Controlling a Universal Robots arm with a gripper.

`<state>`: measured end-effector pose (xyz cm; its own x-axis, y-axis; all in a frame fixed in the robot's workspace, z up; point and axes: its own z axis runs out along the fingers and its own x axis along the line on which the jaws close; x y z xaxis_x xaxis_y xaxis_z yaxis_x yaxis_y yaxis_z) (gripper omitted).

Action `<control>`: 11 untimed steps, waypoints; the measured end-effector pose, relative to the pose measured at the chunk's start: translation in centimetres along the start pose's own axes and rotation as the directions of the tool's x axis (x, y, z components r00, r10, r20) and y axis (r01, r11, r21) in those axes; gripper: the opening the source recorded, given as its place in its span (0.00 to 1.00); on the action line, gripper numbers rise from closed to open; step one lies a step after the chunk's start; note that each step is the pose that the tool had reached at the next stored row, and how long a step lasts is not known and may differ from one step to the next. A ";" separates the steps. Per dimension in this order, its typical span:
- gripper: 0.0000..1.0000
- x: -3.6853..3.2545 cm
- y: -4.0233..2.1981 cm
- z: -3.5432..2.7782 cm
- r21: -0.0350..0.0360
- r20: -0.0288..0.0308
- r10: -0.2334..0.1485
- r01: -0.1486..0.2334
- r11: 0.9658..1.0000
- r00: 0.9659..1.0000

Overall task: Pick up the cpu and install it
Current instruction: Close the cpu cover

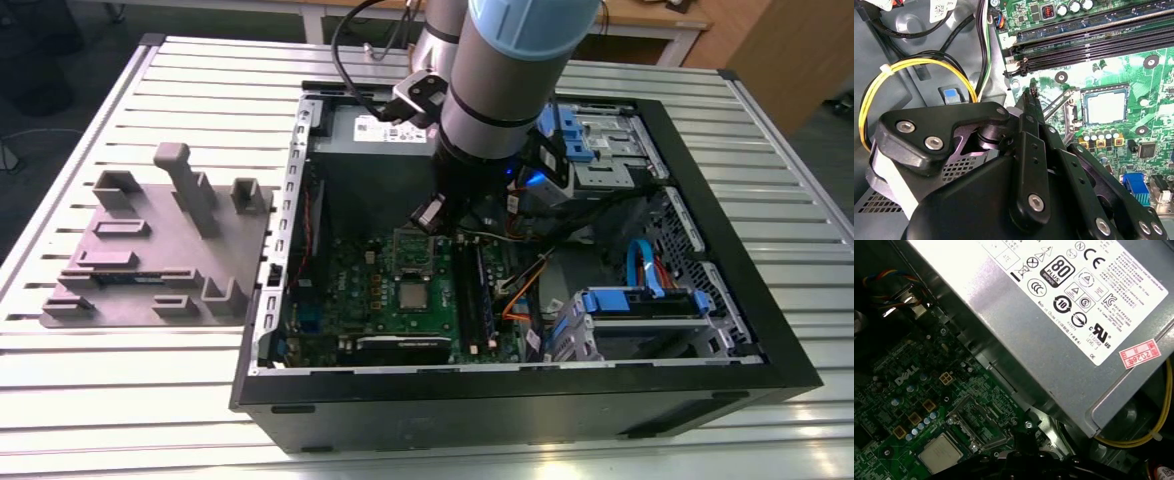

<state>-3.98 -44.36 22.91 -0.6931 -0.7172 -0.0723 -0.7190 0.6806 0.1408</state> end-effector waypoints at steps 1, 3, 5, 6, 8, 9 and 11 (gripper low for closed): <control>0.10 0.00 0.00 0.00 0.000 0.000 0.000 0.000 1.000 1.000; 0.10 0.00 0.00 -0.01 0.000 0.000 -0.002 0.002 1.000 1.000; 0.10 0.01 0.01 -0.01 -0.001 -0.002 -0.012 0.012 1.000 1.000; 0.10 0.01 0.01 -0.01 -0.001 -0.003 -0.019 0.019 1.000 1.000; 0.10 0.00 0.01 -0.01 -0.002 -0.004 -0.029 0.029 1.000 1.000; 0.10 0.02 0.02 -0.01 -0.002 -0.005 -0.032 0.032 0.999 0.999; 0.10 0.05 0.06 -0.06 -0.002 -0.005 -0.034 0.034 0.999 0.999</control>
<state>-4.05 -44.36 22.98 -0.6678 -0.7408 -0.0719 -0.7421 0.6554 0.1406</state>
